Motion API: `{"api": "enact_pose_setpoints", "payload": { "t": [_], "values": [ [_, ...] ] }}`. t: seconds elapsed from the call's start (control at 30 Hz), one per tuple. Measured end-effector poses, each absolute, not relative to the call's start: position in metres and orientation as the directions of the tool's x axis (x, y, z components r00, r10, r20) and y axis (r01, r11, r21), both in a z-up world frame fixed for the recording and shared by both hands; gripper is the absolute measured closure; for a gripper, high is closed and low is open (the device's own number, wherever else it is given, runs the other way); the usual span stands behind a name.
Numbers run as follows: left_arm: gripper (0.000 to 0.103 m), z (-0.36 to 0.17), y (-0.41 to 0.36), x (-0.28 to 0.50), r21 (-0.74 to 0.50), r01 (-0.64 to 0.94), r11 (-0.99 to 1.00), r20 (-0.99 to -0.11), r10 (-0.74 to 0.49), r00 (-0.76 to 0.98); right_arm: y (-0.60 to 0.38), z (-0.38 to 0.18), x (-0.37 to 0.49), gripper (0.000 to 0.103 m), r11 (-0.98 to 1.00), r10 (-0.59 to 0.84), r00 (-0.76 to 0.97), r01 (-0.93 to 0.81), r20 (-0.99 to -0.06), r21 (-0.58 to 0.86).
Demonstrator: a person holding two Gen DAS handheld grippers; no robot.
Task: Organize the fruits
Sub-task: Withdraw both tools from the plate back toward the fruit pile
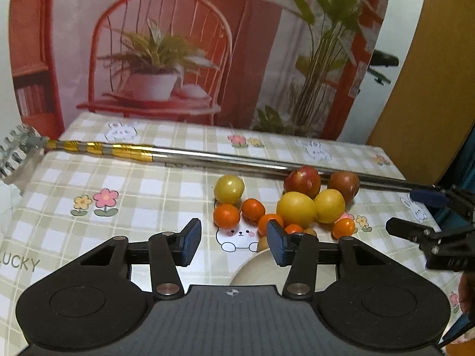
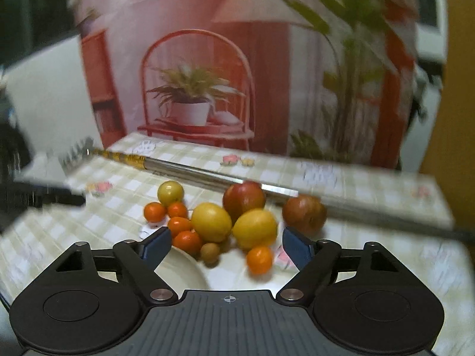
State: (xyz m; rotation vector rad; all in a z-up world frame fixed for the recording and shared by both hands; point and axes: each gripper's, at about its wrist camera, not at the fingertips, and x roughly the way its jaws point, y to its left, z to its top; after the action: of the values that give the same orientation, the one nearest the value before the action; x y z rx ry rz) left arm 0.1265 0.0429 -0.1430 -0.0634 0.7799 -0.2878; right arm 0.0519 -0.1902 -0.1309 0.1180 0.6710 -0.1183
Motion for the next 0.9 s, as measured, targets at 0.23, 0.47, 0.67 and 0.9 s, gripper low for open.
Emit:
{"api": "enact_pose_setpoints", "payload": {
  "t": [0.23, 0.47, 0.67, 0.9],
  "values": [
    [0.063, -0.172, 0.026, 0.171, -0.215, 0.221, 0.951, -0.784, -0.303, 0.541, -0.189, -0.141, 0.074, 0.032, 0.994, -0.097, 0.756, 0.103, -0.647, -0.029],
    [0.069, -0.211, 0.013, 0.214, -0.296, 0.161, 0.942, -0.854, -0.336, 0.398, -0.217, -0.163, 0.082, 0.047, 0.982, -0.071, 0.73, 0.172, -0.68, 0.082],
    [0.069, -0.226, 0.003, 0.233, -0.329, 0.152, 0.932, -0.863, -0.362, 0.353, -0.233, -0.178, 0.078, 0.049, 0.967, -0.055, 0.721, 0.211, -0.691, 0.143],
    [0.072, -0.235, 0.001, 0.235, -0.36, 0.153, 0.92, -0.86, -0.391, 0.328, -0.239, -0.184, 0.079, 0.049, 0.958, -0.035, 0.721, 0.221, -0.692, 0.181]
  ]
}}
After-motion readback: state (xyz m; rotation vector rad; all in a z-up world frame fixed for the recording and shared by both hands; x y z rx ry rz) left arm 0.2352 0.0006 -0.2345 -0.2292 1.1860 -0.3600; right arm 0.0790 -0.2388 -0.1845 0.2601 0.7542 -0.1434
